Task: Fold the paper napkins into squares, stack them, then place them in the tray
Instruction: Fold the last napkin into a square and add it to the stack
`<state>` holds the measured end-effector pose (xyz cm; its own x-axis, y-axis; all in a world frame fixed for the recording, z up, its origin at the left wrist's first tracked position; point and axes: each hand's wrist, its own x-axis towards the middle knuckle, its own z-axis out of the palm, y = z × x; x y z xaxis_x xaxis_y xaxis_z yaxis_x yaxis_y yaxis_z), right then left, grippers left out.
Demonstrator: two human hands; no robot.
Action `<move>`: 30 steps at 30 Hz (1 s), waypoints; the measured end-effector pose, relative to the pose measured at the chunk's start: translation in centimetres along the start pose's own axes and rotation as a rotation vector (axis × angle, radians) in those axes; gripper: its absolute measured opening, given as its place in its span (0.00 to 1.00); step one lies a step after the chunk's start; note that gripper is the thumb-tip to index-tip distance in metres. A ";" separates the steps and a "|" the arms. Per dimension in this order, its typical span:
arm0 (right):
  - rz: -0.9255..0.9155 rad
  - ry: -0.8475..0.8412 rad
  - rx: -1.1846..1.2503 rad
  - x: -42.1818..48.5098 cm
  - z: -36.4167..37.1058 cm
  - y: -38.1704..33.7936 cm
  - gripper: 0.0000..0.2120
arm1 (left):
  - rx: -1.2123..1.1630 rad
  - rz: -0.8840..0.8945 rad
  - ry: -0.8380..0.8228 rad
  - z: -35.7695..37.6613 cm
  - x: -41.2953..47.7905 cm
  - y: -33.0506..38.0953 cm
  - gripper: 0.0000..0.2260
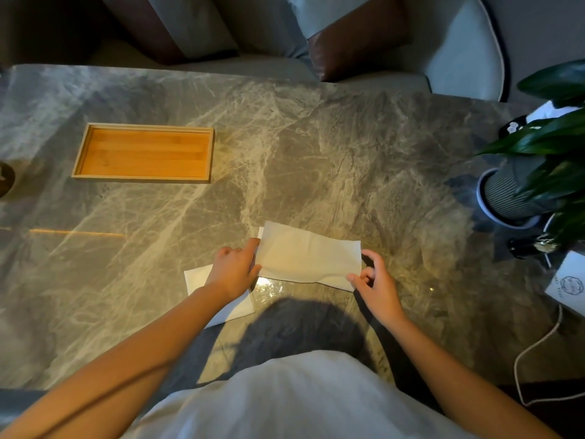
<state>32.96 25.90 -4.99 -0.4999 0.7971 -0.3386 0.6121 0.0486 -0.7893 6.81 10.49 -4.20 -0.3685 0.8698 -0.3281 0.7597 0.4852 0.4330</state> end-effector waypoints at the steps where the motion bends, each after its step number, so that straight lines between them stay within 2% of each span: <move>1: 0.016 -0.032 0.012 0.0 0.1 -0.1 0.30 | 0.011 -0.005 0.008 0.0 0.1 0.0 0.17; 5: 0.030 -0.105 -0.012 0.1 0.1 0.5 0.37 | 0.083 -0.012 0.030 0.0 0.2 -0.1 0.16; 16: -0.049 -0.004 -0.063 0.1 -0.7 1.3 0.30 | 0.224 -0.046 0.062 0.6 0.0 0.0 0.16; 19: -0.078 0.010 -0.137 -0.3 -0.7 1.0 0.31 | 0.254 -0.060 0.052 0.6 0.0 0.2 0.16; 30: -0.041 -0.082 -0.314 -0.3 -0.2 0.4 0.31 | 0.278 -0.052 0.039 0.4 0.0 0.2 0.16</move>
<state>33.51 25.81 -5.08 -0.5684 0.7398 -0.3601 0.7429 0.2733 -0.6111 7.20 10.57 -4.44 -0.4268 0.8500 -0.3088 0.8553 0.4903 0.1676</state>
